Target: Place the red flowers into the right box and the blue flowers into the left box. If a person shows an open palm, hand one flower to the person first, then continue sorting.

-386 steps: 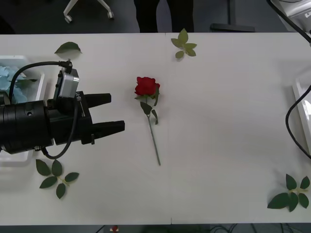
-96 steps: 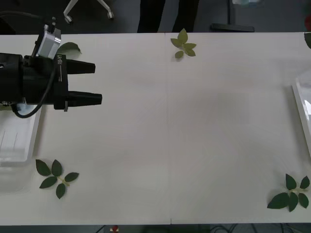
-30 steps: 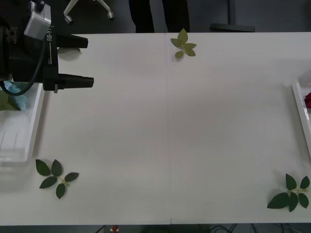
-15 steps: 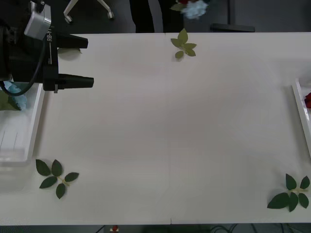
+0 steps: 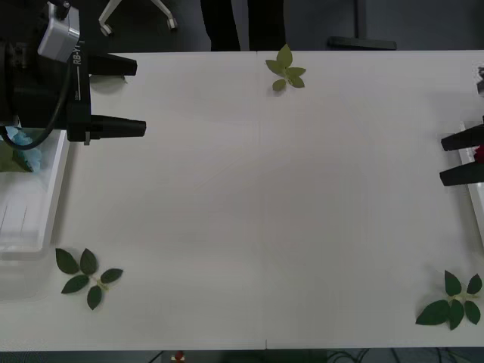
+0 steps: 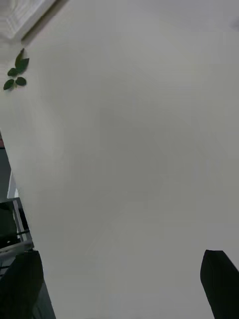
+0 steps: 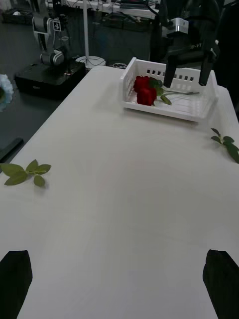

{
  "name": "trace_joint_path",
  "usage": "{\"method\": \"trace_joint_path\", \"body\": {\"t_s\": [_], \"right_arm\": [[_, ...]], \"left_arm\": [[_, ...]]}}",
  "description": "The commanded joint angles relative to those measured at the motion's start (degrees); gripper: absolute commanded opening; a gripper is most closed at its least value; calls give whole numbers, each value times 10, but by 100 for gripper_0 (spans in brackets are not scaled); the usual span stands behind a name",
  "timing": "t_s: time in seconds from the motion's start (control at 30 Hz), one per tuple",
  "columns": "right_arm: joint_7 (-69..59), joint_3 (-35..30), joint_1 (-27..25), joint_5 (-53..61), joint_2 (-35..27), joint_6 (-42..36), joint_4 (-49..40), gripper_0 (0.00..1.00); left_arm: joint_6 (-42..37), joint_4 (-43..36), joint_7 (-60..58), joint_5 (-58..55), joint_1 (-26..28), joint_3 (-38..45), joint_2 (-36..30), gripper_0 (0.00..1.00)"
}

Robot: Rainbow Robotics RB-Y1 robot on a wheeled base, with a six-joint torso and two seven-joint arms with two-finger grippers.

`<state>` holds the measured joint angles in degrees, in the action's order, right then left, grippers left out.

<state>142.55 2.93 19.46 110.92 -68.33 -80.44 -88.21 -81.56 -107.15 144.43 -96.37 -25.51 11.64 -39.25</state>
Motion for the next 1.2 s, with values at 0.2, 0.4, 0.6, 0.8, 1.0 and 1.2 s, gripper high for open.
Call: {"method": "trace_joint_path", "body": {"t_s": [0.2,0.4,0.6,0.8,1.0,1.2], "right_arm": [[26,-1,73,-17,31,7,-86,92],[35,54,99,-11,33,63,-120,92],[48,84,136,-27,65,80,-128,92],[53,84,166,-40,106,64,-126,92],[60,87,173,-40,130,64,-126,92],[63,88,173,-55,150,64,-126,92]], "left_arm": [[3,-8,-11,-1,8,1,-4,100],[3,-8,-11,-1,8,1,-4,100],[3,-8,-11,-1,8,1,-4,100],[3,-8,-11,-1,8,1,-4,100],[3,-8,-11,-1,8,1,-4,100],[3,-8,-11,-1,8,1,-4,100]]}}
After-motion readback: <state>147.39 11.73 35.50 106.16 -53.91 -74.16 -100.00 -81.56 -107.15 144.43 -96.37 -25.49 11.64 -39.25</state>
